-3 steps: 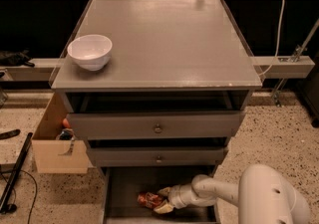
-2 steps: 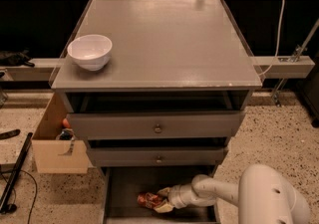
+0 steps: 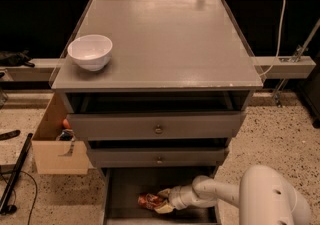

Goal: Pick coke can from bottom drawer and place on counter

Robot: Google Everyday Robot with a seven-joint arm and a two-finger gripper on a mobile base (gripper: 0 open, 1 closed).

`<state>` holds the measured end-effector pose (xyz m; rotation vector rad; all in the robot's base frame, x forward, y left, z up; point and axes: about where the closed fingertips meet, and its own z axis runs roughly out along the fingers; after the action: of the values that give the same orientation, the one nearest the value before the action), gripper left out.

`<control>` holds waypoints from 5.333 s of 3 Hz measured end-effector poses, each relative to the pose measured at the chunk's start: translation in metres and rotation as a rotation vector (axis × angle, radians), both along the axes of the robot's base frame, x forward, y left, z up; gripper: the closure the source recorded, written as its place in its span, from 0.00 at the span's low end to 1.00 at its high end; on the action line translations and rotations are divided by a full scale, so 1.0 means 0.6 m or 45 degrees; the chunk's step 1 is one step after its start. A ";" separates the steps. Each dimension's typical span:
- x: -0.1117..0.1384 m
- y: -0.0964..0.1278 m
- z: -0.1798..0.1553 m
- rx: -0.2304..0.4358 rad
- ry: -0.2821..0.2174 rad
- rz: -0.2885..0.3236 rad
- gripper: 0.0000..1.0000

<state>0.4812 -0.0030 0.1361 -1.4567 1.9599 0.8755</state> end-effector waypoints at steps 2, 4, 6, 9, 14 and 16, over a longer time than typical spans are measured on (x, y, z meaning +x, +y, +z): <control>-0.007 -0.016 0.050 0.005 0.001 -0.004 1.00; -0.039 -0.091 0.267 0.030 -0.101 0.034 1.00; -0.087 -0.175 0.423 0.060 -0.151 0.069 1.00; -0.110 -0.216 0.609 0.124 -0.287 0.125 1.00; -0.045 -0.146 0.951 0.295 -0.807 0.082 1.00; -0.056 -0.145 1.012 0.259 -0.903 0.113 1.00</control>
Offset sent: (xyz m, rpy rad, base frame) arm -0.0091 -0.0378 0.1025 0.0109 -0.0099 -0.0212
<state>0.4474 -0.0898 0.7435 -1.4742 1.2542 0.4730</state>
